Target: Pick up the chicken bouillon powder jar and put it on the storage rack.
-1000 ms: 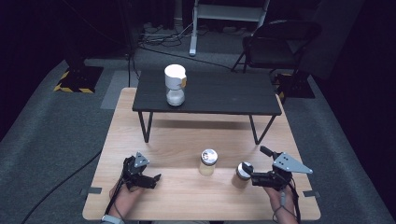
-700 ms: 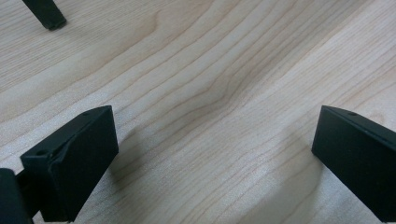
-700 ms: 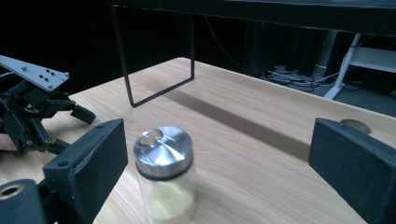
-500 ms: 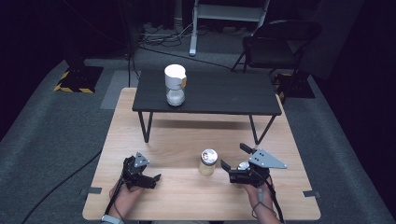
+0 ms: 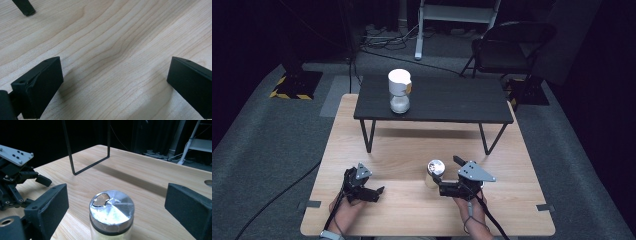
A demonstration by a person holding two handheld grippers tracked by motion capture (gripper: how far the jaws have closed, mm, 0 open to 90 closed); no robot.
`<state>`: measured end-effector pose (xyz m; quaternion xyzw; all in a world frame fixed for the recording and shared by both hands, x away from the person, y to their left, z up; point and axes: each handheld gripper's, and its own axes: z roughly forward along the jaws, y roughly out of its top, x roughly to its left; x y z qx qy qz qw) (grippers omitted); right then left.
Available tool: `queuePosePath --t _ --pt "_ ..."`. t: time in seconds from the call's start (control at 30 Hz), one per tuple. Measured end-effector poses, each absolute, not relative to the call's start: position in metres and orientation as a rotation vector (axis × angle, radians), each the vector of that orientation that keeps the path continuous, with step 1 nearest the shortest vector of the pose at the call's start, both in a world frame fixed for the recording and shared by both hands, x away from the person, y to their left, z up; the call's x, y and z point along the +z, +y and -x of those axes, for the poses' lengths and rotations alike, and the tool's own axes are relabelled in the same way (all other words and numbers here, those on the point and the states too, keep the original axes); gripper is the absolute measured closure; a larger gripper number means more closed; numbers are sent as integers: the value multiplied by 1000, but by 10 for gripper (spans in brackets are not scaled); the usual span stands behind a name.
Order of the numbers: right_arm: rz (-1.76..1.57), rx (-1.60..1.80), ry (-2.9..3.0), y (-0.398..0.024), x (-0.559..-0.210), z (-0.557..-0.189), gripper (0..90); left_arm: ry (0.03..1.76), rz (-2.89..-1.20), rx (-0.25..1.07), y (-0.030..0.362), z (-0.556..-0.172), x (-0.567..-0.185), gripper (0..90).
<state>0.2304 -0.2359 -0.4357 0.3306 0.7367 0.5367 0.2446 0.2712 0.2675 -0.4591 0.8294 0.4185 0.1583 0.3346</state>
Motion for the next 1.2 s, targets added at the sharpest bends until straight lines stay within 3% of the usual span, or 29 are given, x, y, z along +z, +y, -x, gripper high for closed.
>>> queuePosePath --t 0.8,1.2 --pt "-968 1380 2073 -208 -470 -245 81 1086 -2168 414 268 -271 -459 3" --pt "-1034 1332 2126 -204 -486 -257 172 1086 -2168 413 268 -271 -459 3"
